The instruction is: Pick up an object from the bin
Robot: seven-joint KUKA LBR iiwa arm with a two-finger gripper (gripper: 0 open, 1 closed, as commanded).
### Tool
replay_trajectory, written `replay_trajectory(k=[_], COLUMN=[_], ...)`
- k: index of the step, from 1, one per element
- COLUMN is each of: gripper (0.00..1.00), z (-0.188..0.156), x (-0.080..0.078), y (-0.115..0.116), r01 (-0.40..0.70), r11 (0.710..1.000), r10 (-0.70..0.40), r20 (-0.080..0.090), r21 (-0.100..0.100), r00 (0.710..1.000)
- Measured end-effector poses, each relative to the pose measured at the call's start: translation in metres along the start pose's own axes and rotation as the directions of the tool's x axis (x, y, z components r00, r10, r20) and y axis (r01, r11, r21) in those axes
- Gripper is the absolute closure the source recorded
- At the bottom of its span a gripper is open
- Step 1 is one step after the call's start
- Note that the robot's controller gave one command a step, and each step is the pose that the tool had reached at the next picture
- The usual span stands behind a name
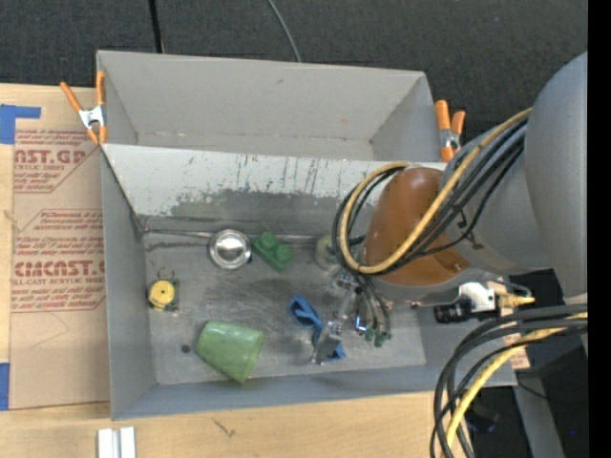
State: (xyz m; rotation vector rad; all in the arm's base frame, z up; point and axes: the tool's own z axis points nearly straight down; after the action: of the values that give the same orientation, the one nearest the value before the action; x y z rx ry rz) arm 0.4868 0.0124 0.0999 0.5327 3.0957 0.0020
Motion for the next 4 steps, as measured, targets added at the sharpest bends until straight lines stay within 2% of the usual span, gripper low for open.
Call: replay_trajectory(k=[1,2,3,4], gripper=[0.00,0.00,0.00,1.00], z=[0.001,0.027,0.028,0.026], x=[0.004,0.006,-0.001,-0.002], y=[0.001,0.004,-0.003,-0.003], r01=[-0.098,-0.294,-0.423,-0.423], r11=[0.995,0.956,0.906,0.906], r10=[0.098,0.294,0.423,0.423], r20=[-0.002,0.006,-0.003,-0.004], r21=[0.001,-0.002,-0.002,-0.002], r00=[0.995,0.956,0.906,0.906])
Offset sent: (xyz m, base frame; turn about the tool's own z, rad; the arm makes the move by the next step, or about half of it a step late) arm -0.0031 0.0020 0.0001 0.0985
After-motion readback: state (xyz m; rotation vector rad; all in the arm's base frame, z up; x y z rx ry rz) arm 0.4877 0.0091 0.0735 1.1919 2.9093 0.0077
